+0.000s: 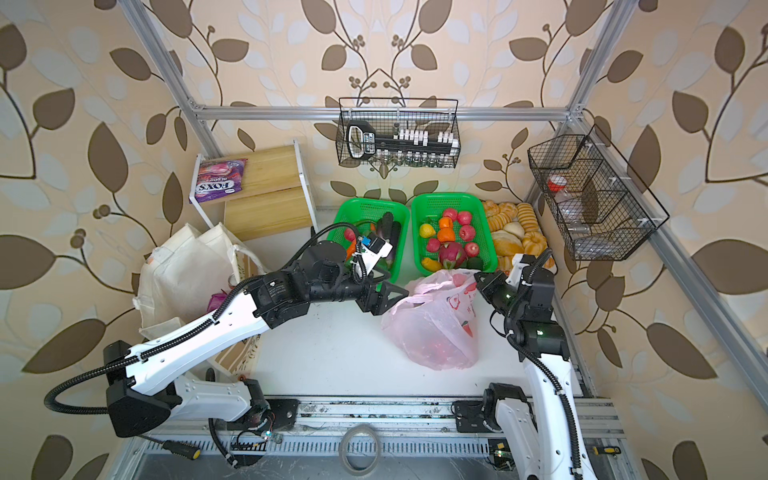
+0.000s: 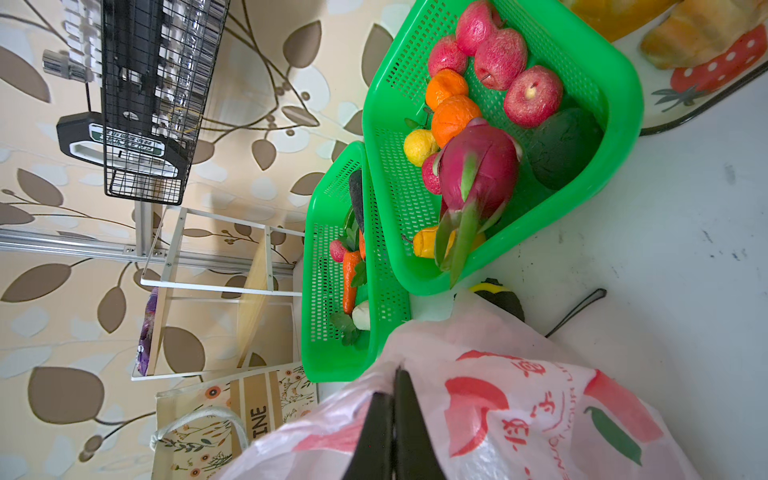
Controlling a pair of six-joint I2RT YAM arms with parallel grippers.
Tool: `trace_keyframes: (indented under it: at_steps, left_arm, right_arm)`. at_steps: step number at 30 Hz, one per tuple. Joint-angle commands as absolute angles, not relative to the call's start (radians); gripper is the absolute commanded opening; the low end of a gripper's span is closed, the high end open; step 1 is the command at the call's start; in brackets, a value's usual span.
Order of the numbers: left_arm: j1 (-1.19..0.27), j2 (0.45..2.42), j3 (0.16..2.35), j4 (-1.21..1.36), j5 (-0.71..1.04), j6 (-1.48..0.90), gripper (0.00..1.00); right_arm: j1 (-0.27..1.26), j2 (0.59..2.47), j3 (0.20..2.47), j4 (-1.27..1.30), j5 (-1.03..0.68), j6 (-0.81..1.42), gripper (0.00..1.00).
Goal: Place the mixed food into the grocery bags and tie them
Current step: 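Grasp one handle of the pink bag with the left gripper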
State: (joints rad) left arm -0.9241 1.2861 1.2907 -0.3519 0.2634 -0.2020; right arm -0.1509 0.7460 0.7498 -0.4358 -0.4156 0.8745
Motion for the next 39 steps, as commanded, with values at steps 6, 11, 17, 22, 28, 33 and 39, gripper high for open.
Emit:
trace_keyframes:
  at_steps: [6, 11, 17, 22, 28, 33, 39]
  left_arm:
    - [-0.937, 1.376, 1.419, -0.384, 0.482, -0.027, 0.86]
    - [-0.939, 1.411, 1.453, -0.361, 0.546, -0.006, 0.86]
    - [-0.950, 1.500, 1.536, -0.383, 0.566, 0.001, 0.79]
    - [-0.951, 1.574, 1.642, -0.490, 0.580, -0.013, 0.55]
    - [-0.951, 1.555, 1.645, -0.464, 0.534, -0.070, 0.05]
    - [-0.951, 1.486, 1.573, -0.369, 0.470, -0.086, 0.00]
    - [-0.951, 1.451, 1.532, -0.322, 0.467, -0.071, 0.00]
  right_arm:
    - [-0.151, 0.747, 0.752, -0.421, -0.431, 0.871, 0.00]
    - [-0.152, 0.750, 0.750, -0.419, -0.433, 0.874, 0.00]
    - [-0.150, 0.754, 0.753, -0.412, -0.440, 0.871, 0.00]
    - [-0.150, 0.756, 0.754, -0.410, -0.453, 0.870, 0.00]
    - [-0.147, 0.765, 0.762, -0.397, -0.478, 0.855, 0.00]
    - [-0.142, 0.775, 0.770, -0.394, -0.486, 0.847, 0.00]
    - [-0.133, 0.780, 0.775, -0.394, -0.487, 0.838, 0.00]
